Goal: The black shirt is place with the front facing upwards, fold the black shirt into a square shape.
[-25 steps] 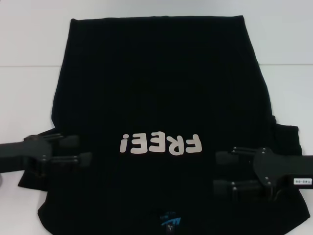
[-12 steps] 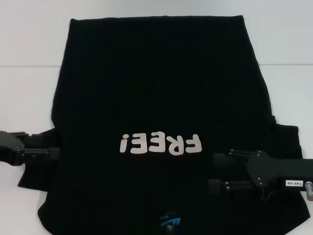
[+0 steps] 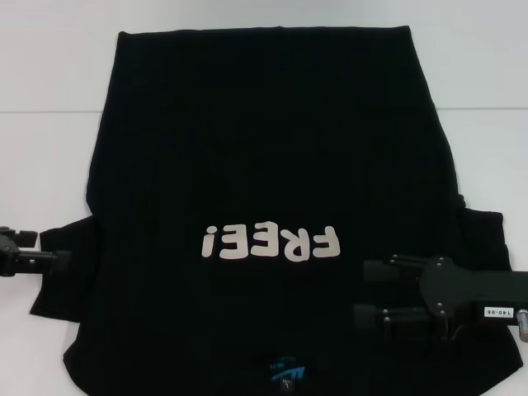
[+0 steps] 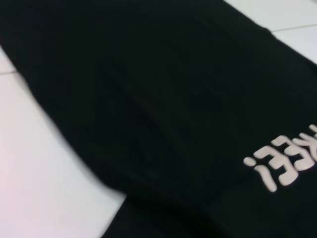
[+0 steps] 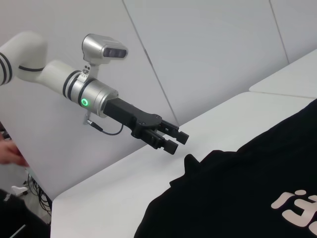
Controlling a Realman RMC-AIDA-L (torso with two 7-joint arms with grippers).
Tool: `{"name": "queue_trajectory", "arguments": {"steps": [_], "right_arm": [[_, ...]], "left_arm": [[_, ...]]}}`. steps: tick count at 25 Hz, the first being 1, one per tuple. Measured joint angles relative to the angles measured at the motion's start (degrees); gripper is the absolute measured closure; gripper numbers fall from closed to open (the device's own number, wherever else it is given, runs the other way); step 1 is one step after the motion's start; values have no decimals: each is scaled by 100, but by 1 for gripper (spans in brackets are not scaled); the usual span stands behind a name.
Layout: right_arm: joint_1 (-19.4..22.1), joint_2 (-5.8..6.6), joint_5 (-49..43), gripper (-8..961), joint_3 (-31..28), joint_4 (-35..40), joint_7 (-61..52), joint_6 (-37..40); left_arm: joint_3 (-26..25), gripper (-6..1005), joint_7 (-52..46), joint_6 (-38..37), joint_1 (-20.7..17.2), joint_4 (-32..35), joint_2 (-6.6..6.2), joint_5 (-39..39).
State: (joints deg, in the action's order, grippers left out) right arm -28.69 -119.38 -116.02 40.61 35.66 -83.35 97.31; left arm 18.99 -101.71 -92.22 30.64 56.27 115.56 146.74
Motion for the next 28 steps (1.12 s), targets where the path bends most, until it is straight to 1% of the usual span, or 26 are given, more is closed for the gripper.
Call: {"name": "queue_trajectory", "arguments": {"steps": [5, 12, 19, 28], "right_arm": [[6, -5, 0, 44, 7, -42, 5, -10], [4, -7, 0, 43, 9, -79, 12, -90], [4, -3, 1, 44, 9, -141, 17, -92], [12, -8, 0, 43, -4, -154, 26, -92]], "left_arm": [[-15, 153, -67, 92, 64, -38, -34, 306], [33, 152, -30, 237, 98, -234, -44, 465], [225, 152, -13, 671, 100, -445, -14, 595], [307, 153, -7, 823, 165, -640, -17, 620]]}}
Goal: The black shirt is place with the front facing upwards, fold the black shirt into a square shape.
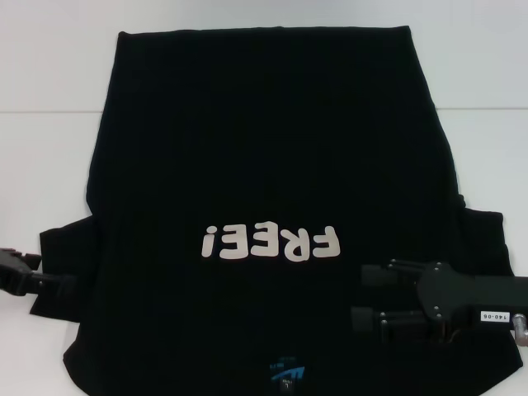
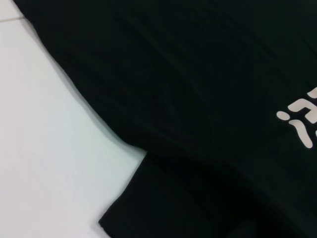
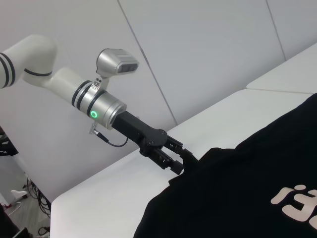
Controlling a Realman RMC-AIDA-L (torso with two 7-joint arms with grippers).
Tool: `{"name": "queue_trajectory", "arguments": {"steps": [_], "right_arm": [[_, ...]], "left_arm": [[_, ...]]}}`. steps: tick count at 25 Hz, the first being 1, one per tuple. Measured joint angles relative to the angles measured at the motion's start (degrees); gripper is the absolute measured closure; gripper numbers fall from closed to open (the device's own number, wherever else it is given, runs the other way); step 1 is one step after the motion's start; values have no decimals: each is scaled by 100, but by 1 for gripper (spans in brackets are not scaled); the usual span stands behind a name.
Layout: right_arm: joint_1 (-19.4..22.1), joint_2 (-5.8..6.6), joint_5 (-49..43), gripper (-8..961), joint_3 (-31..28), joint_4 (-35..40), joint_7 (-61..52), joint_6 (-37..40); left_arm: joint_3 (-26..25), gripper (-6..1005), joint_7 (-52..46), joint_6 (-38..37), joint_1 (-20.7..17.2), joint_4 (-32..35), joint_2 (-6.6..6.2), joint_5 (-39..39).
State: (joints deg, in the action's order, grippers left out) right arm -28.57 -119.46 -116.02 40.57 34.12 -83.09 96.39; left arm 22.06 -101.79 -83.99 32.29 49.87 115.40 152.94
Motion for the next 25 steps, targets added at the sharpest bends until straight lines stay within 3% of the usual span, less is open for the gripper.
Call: {"name": "queue_trajectory", "arguments": {"steps": [25], "right_arm": [[87, 20, 36, 44, -49, -82, 138, -8]], "left_arm": [[140, 156, -163, -17, 191, -253, -26, 184]]}}
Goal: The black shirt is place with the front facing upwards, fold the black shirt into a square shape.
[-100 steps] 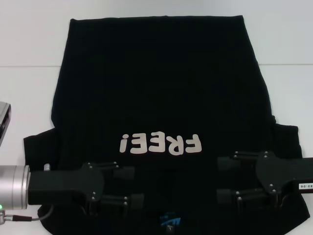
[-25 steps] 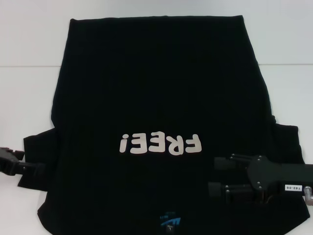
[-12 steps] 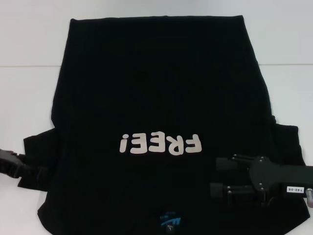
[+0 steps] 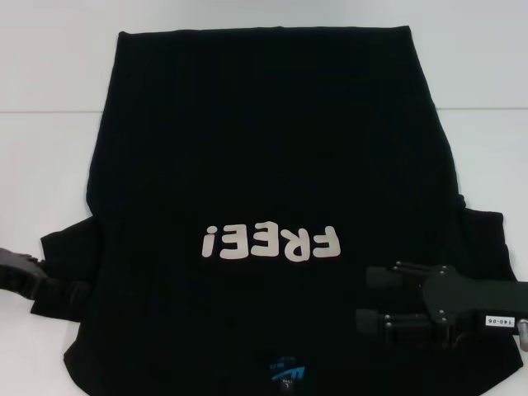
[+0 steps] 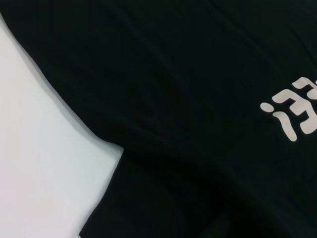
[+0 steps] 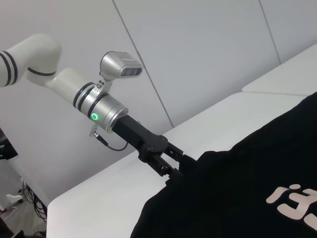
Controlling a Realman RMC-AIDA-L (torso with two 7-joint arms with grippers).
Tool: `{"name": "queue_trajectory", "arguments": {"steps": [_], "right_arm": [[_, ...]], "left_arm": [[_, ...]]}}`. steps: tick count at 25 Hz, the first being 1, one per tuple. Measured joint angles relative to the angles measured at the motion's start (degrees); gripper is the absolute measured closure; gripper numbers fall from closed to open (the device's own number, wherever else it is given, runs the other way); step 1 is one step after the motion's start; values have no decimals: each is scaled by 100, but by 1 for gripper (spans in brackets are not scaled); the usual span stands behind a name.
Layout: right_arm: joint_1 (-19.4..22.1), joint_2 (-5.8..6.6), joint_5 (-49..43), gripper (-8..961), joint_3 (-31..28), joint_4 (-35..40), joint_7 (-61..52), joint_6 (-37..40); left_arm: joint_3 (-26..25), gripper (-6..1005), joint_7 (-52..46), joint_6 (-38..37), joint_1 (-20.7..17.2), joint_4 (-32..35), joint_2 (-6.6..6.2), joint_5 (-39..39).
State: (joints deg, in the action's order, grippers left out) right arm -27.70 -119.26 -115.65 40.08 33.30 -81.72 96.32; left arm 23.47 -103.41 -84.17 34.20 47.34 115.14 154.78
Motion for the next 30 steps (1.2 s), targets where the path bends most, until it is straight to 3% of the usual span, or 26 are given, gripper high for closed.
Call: {"name": "queue_trajectory", "arguments": {"steps": [12, 15, 25, 30], "right_arm": [[132, -1, 9, 44, -143, 0, 122, 43], [152, -1, 9, 43, -148, 0, 128, 54], [160, -4, 8, 43, -150, 0, 130, 54], [152, -1, 8, 44, -150, 0, 130, 54]], "left_arm": [[0, 160, -62, 27, 16, -10, 4, -1], [0, 349, -43, 39, 16, -9, 13, -1], [0, 810, -8, 46, 16, -4, 26, -1], [0, 862, 2, 50, 2, 4, 22, -2]]}}
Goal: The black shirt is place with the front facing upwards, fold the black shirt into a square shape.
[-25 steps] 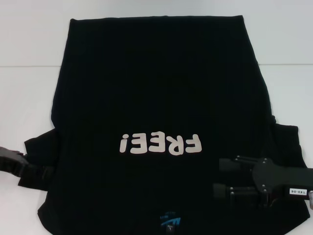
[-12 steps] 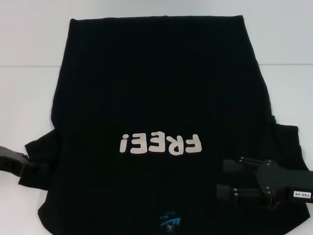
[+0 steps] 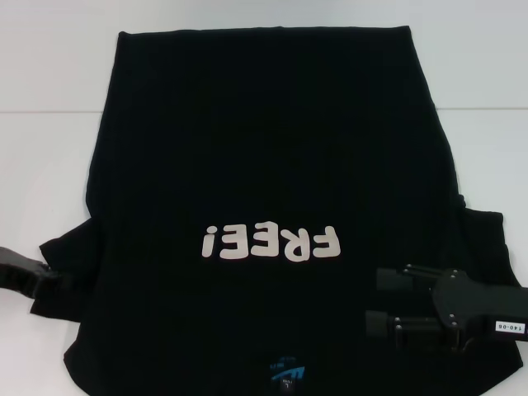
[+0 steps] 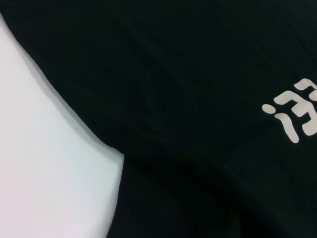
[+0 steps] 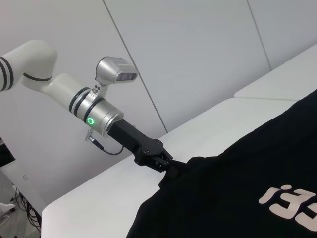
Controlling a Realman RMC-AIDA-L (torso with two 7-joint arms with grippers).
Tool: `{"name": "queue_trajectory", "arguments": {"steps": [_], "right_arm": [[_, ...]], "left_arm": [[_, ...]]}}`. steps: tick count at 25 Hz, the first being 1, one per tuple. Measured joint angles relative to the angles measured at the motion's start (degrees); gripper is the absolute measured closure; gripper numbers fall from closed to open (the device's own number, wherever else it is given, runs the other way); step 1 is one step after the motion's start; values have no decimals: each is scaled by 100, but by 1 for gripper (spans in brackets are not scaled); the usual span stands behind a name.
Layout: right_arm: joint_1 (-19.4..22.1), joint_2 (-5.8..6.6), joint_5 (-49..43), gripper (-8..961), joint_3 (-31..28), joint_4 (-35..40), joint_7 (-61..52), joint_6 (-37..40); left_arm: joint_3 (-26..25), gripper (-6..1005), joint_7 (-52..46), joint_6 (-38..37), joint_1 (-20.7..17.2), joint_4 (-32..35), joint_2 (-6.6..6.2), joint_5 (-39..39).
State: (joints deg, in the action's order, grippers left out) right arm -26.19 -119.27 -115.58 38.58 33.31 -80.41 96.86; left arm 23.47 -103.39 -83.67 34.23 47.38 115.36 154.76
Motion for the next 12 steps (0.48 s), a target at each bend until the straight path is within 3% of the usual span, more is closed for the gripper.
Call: {"name": "queue_trajectory", "arguments": {"steps": [6, 12], "right_arm": [[-17, 1, 0, 44, -17, 0, 0, 0], [-27, 10, 0, 43, -52, 0, 0, 0]], "left_arm": [[0, 925, 13, 2, -3, 0, -3, -5], [0, 919, 18, 0, -4, 35, -15, -8]]}}
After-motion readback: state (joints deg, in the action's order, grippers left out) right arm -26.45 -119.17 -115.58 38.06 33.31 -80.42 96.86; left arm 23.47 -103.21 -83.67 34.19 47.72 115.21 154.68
